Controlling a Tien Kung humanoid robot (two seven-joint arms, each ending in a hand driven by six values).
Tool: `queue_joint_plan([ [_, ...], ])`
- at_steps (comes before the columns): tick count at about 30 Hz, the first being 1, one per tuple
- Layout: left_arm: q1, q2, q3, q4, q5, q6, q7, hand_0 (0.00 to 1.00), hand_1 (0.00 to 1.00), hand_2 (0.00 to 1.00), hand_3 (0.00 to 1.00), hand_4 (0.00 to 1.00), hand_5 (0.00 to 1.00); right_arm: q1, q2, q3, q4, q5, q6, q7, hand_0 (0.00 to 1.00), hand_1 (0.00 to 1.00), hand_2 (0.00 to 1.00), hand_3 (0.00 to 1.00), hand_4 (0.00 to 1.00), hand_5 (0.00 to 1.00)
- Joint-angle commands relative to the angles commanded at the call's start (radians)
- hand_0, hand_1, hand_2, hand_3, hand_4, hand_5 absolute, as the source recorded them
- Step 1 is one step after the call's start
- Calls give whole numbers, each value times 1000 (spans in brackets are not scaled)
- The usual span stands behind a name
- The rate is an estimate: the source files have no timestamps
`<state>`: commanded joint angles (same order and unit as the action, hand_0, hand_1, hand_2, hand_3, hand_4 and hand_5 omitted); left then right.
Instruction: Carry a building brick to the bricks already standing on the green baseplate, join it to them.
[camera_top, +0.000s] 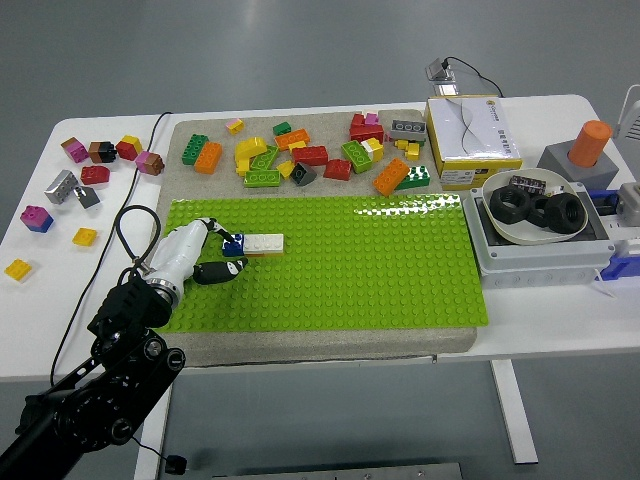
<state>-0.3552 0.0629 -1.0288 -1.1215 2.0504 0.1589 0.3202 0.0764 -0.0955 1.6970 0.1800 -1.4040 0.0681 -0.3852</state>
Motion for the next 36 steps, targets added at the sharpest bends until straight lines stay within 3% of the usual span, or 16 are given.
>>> queue_joint_plan([
  [27,-2,3,20,4,16,11,-14,998,932,912,588,790,337,-2,5,-3,0,6,-1,2,649,624,623,718,803,998],
  [36,-1,1,7,-32,28,28,-33,998,923,904,570,776,324,-4,2,-4,0,10,-2,1,649,623,622,718,802,998],
])
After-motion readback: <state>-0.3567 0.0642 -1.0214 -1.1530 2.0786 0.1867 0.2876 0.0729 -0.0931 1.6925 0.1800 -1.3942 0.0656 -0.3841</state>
